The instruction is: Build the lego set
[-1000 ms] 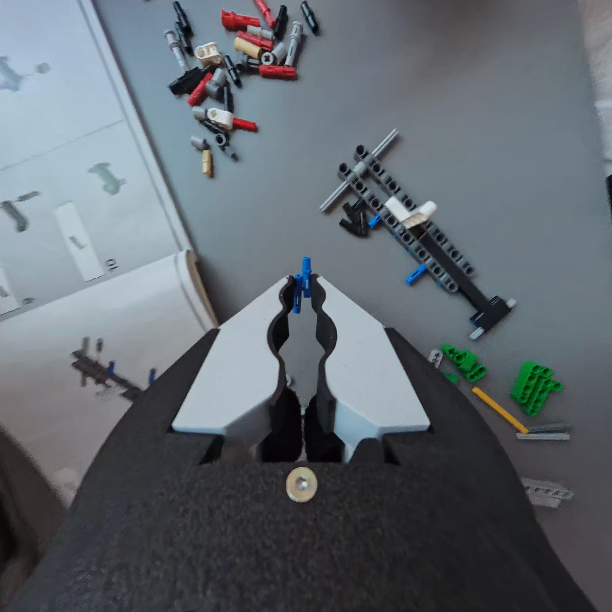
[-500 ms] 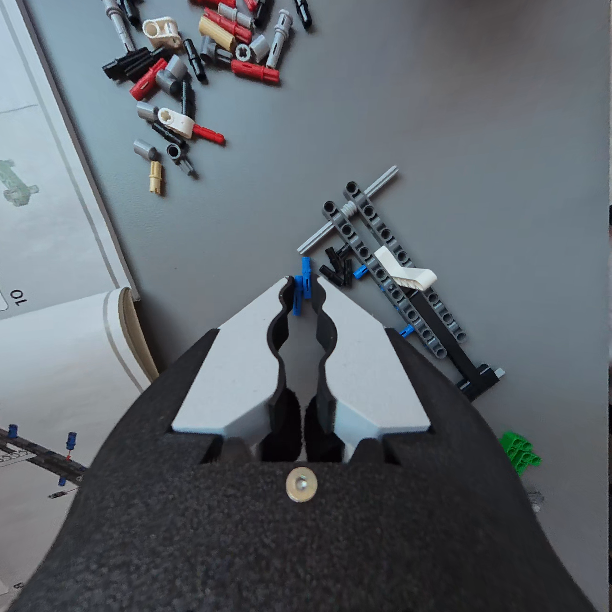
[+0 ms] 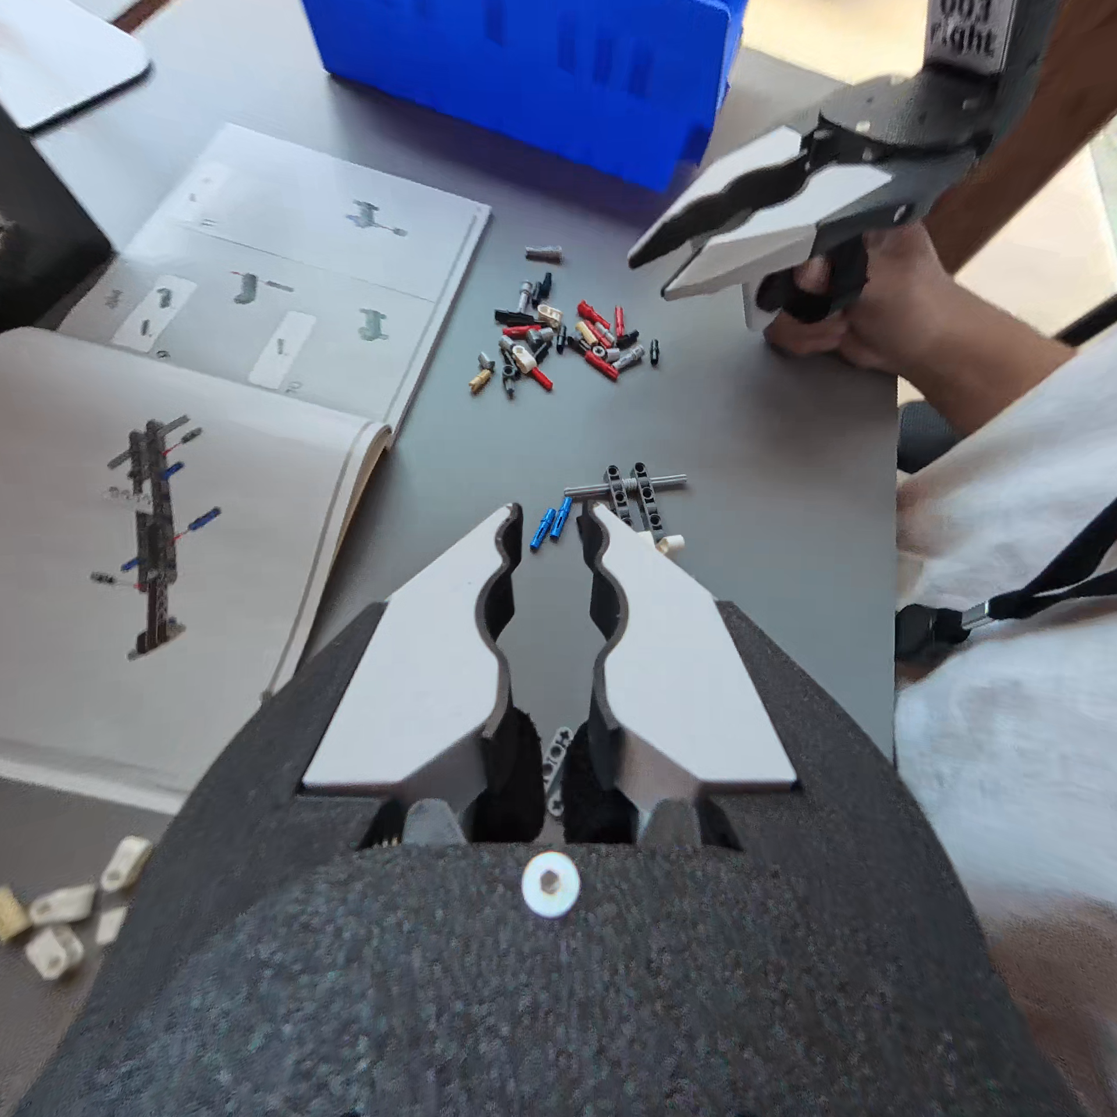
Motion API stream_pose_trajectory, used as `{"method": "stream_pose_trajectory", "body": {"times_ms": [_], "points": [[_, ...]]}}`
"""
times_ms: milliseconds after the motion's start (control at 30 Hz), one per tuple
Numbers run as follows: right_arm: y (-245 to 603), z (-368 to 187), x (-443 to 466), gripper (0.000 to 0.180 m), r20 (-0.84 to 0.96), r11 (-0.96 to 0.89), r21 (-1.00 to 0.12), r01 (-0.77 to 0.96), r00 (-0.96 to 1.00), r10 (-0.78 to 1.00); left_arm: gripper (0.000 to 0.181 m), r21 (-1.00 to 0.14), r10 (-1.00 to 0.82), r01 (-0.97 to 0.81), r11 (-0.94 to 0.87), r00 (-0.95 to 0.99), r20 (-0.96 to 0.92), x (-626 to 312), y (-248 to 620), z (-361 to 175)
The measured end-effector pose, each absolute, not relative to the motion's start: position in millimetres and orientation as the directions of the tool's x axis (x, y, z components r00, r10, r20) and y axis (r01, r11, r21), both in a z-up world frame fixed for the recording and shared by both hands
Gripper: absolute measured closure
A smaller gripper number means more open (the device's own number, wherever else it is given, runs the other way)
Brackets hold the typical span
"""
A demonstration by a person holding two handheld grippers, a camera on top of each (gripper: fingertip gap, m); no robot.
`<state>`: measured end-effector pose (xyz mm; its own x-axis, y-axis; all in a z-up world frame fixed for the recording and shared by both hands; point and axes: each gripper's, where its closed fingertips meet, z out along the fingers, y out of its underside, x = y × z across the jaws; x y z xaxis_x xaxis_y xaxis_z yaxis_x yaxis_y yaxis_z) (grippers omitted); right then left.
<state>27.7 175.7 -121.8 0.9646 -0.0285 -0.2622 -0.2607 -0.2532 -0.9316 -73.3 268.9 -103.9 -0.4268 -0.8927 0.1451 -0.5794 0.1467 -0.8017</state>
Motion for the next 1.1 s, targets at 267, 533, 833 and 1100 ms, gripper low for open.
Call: {"method": "stream_pose_trajectory", "body": {"times_ms": [267, 533, 833, 1100], "points": [[206.3, -122.6, 15.6, 0.158, -0.147, -0.287, -0.949, -0.131, 0.988, 0.036, 0.158, -0.893, -0.956, -0.4, -0.206, -0.114, 0.272, -128.2, 298.0, -102.5], [232.0, -117.2, -10.5, 0.158, -0.187, -0.312, -0.941, -0.134, 0.972, 0.146, 0.159, -0.864, -0.969, -0.473, -0.174, -0.074, 0.236, -138.2, 318.3, -132.0], [228.3, -115.5, -16.8, 0.16, -0.158, -0.245, -0.962, -0.119, 0.977, 0.146, 0.161, -0.818, -0.91, -0.56, -0.133, -0.258, 0.324, -128.4, 290.3, -134.6], [220.6, -130.5, -40.1, 0.157, -0.268, -0.382, -0.911, -0.155, 0.927, 0.263, 0.163, -0.784, -0.852, -0.62, 0.018, -0.42, 0.313, -110.4, 228.5, -145.9]]}}
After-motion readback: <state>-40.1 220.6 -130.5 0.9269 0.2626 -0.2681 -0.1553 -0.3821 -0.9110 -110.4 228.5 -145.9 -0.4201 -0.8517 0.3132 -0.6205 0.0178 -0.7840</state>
